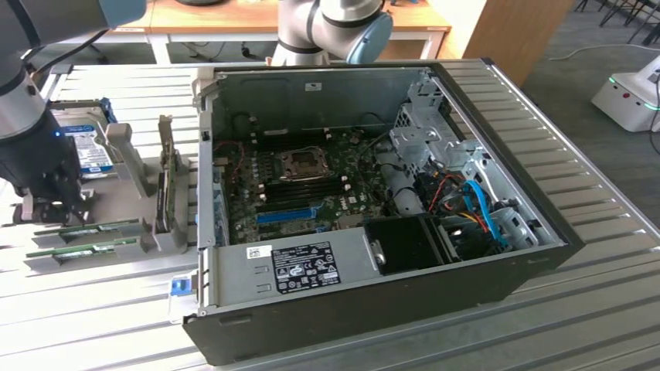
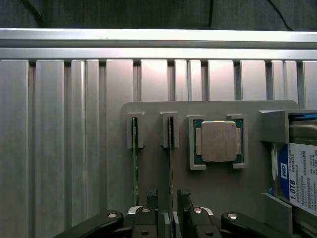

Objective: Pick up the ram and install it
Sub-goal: 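Pick up the ram and move it above insertion slot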

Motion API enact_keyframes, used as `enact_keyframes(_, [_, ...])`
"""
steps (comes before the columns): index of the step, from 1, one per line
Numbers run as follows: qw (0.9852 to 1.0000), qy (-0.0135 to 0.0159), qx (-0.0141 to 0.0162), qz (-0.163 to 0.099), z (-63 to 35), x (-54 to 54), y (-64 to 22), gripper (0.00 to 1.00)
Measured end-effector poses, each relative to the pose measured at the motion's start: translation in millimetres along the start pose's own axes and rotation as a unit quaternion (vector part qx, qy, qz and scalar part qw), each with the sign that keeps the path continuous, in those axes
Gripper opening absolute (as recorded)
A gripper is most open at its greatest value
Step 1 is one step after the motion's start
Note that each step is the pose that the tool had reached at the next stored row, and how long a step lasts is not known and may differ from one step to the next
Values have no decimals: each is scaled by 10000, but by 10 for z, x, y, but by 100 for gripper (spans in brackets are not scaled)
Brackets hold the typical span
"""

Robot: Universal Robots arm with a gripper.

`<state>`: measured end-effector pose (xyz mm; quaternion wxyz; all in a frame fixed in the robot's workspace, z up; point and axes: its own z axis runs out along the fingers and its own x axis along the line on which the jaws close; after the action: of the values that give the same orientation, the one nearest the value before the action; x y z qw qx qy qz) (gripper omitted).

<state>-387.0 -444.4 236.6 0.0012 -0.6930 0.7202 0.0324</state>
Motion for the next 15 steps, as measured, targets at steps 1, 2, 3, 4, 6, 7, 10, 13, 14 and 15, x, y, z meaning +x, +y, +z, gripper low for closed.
enact_keyframes(1, [10000,0,0,0,0,12,-1,30])
enact_keyframes(2, [10000,0,1,0,0,24,-1,30])
enact_keyframes(3, [10000,0,0,0,-1,37,-2,30])
enact_keyframes(4, [10000,0,0,0,-1,48,-2,30])
enact_keyframes(6, [10000,0,0,0,-2,73,-3,30])
enact_keyframes(7, [10000,0,0,0,-3,85,-3,30])
enact_keyframes(10, [10000,0,0,0,-4,121,-5,30])
enact_keyframes(13, [10000,0,0,0,-4,156,-6,30])
enact_keyframes(14, [10000,0,1,0,-4,167,-6,30])
enact_keyframes(15, [10000,0,0,0,-5,176,-7,30])
